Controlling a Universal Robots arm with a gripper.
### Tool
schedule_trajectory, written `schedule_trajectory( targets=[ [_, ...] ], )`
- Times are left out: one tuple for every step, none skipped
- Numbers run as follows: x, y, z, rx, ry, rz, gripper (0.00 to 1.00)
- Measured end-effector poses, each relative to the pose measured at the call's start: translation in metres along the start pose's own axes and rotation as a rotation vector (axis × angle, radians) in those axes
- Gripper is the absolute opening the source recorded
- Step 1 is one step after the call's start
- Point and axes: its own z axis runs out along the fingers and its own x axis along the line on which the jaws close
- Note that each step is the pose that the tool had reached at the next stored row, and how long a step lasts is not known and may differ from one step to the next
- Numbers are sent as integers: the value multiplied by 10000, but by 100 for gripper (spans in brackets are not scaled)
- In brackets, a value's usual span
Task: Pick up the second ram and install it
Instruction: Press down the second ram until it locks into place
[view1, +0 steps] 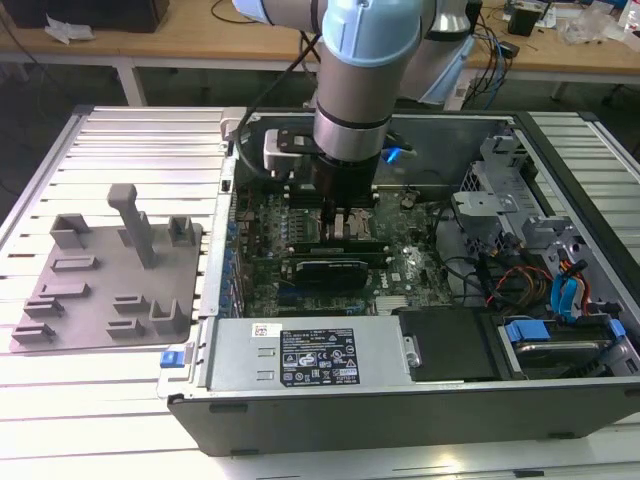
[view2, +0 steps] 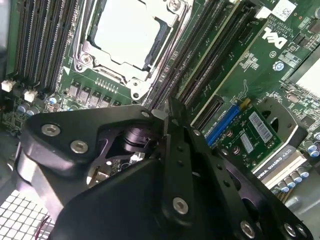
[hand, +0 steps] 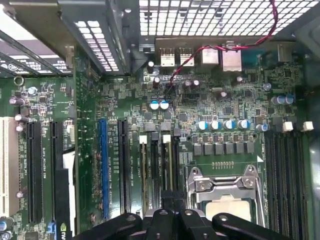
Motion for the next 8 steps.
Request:
schedule_trajectory(
  targets=[
    [-5, 1, -48, 3, -9, -1, 8],
    [-5, 4, -96, -2, 5, -2, 8],
    [-9, 9, -193, -5, 12, -2, 8],
    [-14, 13, -271, -5, 13, -1, 8],
    [-18, 15, -328, -6, 13, -2, 8],
    [-20, 18, -378, -7, 16, -2, 8],
    [-25, 22, -459, -6, 14, -1, 8],
    [-29, 24, -507, -7, 15, -3, 8]
  ],
)
